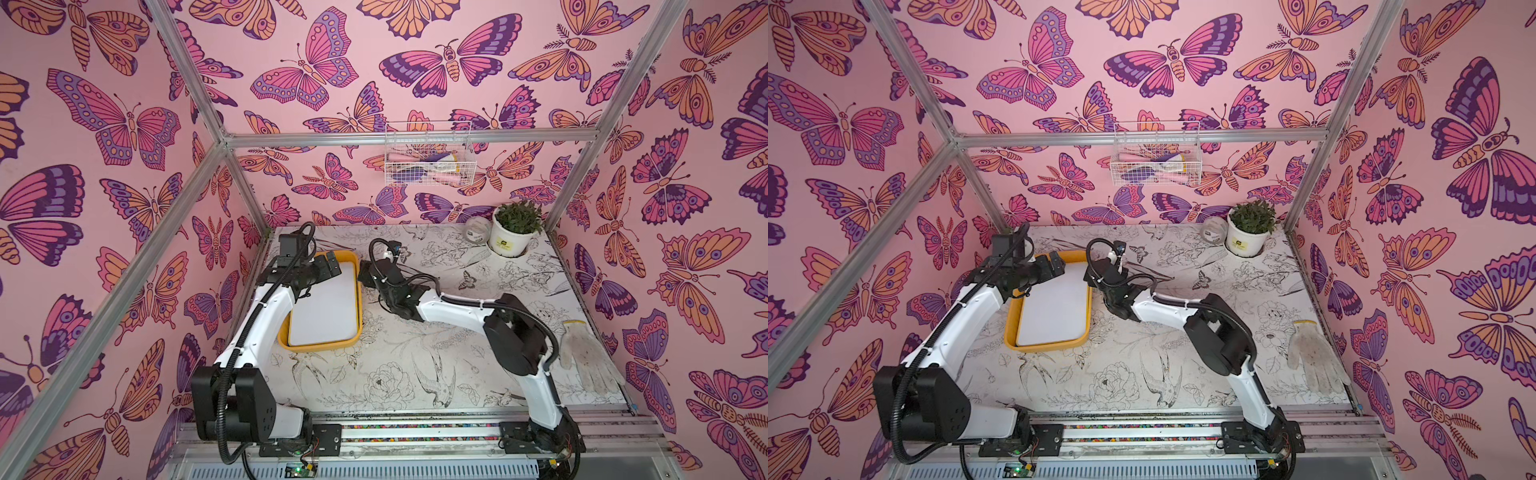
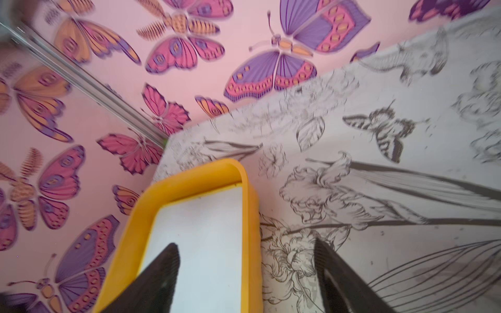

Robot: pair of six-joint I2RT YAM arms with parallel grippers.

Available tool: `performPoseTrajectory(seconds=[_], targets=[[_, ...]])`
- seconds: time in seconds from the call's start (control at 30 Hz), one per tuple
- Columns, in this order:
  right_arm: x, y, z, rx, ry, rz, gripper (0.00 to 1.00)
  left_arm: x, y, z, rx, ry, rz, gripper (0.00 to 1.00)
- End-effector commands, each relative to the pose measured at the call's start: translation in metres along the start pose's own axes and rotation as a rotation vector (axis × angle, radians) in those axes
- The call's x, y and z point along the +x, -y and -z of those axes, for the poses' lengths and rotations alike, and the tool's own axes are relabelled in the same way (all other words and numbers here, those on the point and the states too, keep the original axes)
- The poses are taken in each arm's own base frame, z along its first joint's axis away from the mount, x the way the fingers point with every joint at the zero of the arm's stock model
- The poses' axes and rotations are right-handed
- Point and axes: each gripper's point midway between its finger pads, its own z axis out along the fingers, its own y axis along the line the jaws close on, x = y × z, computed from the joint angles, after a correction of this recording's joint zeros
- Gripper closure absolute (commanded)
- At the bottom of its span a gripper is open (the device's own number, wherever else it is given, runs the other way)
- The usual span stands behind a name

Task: Put the whiteboard into the storage box
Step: Adjust the storage box at the center of the board.

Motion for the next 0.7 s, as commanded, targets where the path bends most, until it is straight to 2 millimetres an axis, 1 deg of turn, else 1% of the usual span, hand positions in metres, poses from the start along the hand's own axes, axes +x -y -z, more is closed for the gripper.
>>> performPoseTrajectory(seconds=[0.0, 0.1, 0.17, 0.2, 0.23, 0.27, 0.33, 0.43, 0.5, 0.57, 0.67], targets=[[-0.074, -0.012, 0.045, -0.062, 0.174, 0.078, 0.06, -0.001, 0.005, 0.007, 0.005, 0.048, -0.046, 0.0], [-0.089, 0.012, 0.078, -0.038, 0.166, 0.2, 0.0, 0.0, 0.011, 0.01, 0.002, 0.084, -0.101, 0.0], [-0.097, 0.035, 0.103, -0.01, 0.147, 0.289, 0.01, 0.003, 0.016, 0.013, -0.006, 0.111, -0.152, 0.0], [-0.107, 0.044, 0.12, 0.006, 0.153, 0.317, 0.01, 0.004, 0.019, 0.016, -0.008, 0.128, -0.175, 0.0], [-0.11, 0.059, 0.135, 0.042, 0.148, 0.361, 0.01, 0.005, 0.021, 0.016, -0.011, 0.143, -0.201, 0.0], [-0.114, 0.073, 0.151, 0.079, 0.15, 0.4, 0.01, 0.003, 0.026, 0.027, -0.01, 0.185, -0.226, 0.0], [-0.121, 0.101, 0.181, 0.153, 0.161, 0.476, 0.01, 0.005, 0.031, 0.033, -0.019, 0.229, -0.281, 0.0], [-0.128, 0.137, 0.225, 0.22, 0.192, 0.577, 0.01, 0.008, 0.038, 0.046, -0.03, 0.325, -0.367, 0.0], [-0.133, 0.162, 0.251, 0.266, 0.233, 0.598, 0.01, 0.011, 0.044, 0.054, -0.019, 0.397, -0.428, 0.0], [-0.137, 0.187, 0.276, 0.308, 0.29, 0.587, 0.01, 0.014, 0.043, 0.062, -0.02, 0.481, -0.466, 0.0], [-0.14, 0.219, 0.302, 0.354, 0.365, 0.554, 0.01, 0.019, 0.04, 0.065, -0.009, 0.554, -0.476, 0.0]])
